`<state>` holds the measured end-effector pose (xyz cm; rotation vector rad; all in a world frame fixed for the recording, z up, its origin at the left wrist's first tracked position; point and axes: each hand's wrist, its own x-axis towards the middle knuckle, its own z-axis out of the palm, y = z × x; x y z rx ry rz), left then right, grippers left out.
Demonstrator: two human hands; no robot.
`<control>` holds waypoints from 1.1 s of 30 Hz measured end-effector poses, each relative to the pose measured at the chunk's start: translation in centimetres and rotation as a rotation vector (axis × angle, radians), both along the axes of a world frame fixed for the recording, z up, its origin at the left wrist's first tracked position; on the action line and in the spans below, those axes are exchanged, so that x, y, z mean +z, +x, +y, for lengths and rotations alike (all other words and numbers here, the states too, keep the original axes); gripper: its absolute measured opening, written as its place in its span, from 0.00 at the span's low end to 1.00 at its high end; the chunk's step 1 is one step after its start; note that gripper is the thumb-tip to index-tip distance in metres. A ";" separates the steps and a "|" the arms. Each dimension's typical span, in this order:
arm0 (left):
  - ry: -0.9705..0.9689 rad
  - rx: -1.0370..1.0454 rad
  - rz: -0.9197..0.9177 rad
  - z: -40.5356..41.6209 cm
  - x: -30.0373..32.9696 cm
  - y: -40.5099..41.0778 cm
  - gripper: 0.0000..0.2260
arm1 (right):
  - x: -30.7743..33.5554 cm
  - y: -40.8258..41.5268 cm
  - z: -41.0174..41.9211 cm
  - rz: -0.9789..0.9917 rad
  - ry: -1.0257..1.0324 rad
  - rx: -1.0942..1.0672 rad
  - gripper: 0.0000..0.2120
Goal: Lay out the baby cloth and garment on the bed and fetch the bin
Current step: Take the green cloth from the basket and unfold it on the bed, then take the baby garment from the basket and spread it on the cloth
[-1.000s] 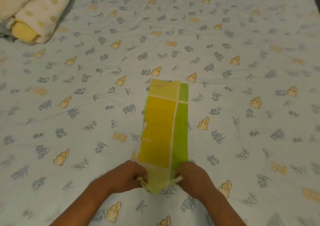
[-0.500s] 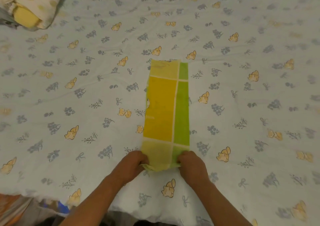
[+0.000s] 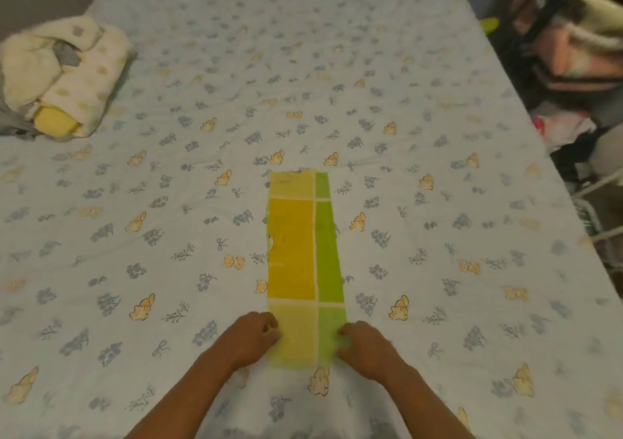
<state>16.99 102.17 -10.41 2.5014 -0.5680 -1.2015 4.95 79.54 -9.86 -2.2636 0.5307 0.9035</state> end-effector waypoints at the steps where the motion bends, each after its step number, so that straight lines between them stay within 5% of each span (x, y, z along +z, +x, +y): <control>1: -0.021 0.018 -0.026 -1.0 2.3 1.1 0.17 | 2.7 0.7 -0.9 -0.044 0.013 -0.078 0.24; 6: -0.118 0.015 -0.196 -8.3 16.6 5.9 0.23 | 18.7 2.7 -7.2 -0.319 -0.010 -0.333 0.24; 11: -0.252 -0.116 -0.439 -19.3 38.1 5.5 0.27 | 38.7 -0.8 -16.0 -0.591 -0.154 -0.539 0.27; 20: -0.419 -0.190 -0.637 -31.8 57.0 -1.6 0.26 | 56.3 -11.6 -26.7 -0.746 -0.334 -0.702 0.28; 33: -0.615 -0.216 -0.702 -50.3 64.9 -22.3 0.27 | 64.1 -34.4 -43.5 -0.851 -0.515 -0.749 0.28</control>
